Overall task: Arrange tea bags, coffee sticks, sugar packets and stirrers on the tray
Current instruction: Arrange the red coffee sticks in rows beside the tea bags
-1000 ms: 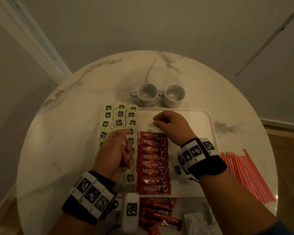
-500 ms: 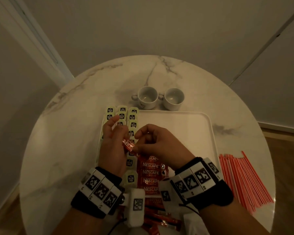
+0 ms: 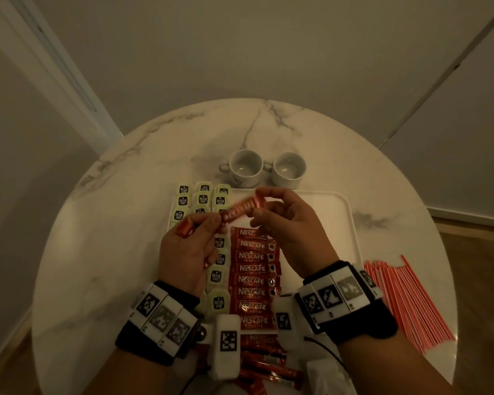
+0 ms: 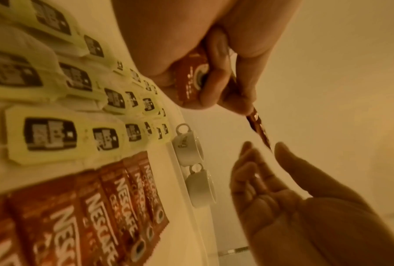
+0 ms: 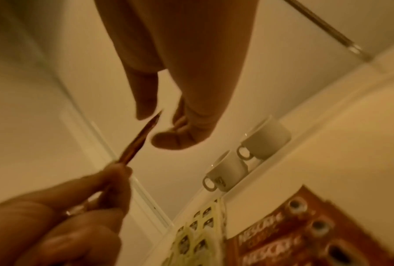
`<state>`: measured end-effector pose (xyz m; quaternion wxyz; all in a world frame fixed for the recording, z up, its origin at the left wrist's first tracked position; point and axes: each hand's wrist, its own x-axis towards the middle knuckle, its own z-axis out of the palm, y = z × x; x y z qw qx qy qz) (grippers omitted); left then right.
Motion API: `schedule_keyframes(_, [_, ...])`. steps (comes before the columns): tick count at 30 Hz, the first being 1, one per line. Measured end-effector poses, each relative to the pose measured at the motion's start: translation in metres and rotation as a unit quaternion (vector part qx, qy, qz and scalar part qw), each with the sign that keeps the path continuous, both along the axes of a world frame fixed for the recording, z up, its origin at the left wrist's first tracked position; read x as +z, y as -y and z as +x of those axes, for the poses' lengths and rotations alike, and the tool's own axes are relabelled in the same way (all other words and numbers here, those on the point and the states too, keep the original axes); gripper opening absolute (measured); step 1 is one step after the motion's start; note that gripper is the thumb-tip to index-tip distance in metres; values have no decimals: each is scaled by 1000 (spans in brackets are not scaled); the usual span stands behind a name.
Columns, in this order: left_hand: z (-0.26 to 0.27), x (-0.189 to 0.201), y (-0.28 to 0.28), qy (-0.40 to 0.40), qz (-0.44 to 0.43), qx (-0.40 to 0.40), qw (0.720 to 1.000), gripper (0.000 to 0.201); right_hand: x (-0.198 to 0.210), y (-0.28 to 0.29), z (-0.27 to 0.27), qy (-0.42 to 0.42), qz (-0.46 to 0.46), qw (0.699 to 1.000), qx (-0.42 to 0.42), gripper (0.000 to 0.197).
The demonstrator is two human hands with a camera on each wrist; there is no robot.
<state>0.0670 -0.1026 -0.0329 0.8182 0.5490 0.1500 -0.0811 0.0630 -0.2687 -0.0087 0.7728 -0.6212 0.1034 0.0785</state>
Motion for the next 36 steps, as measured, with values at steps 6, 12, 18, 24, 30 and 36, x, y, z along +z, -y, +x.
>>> schedule_keyframes(6, [-4,-3,11,-10,105,-40,994,5,-5,-10,3,-12,-52,999,2,13])
schedule_keyframes(12, [-11,-6,16,-2,197,-93,976,10,-5,-5,13,-4,-82,996,22,3])
schedule_keyframes(18, [-13,-6,20,-10,195,-98,976,8,-1,-5,25,-3,-108,990,96,19])
schedule_keyframes(24, [-13,-10,14,-76,156,-84,981,13,-8,4,49,13,-298,949,103,30])
schedule_keyframes(30, [-18,-15,6,-96,142,-123,977,12,-46,13,72,-35,-533,806,255,32])
schedule_keyframes(36, [-22,-17,6,-114,139,-157,971,13,-59,8,76,-26,-532,810,245,28])
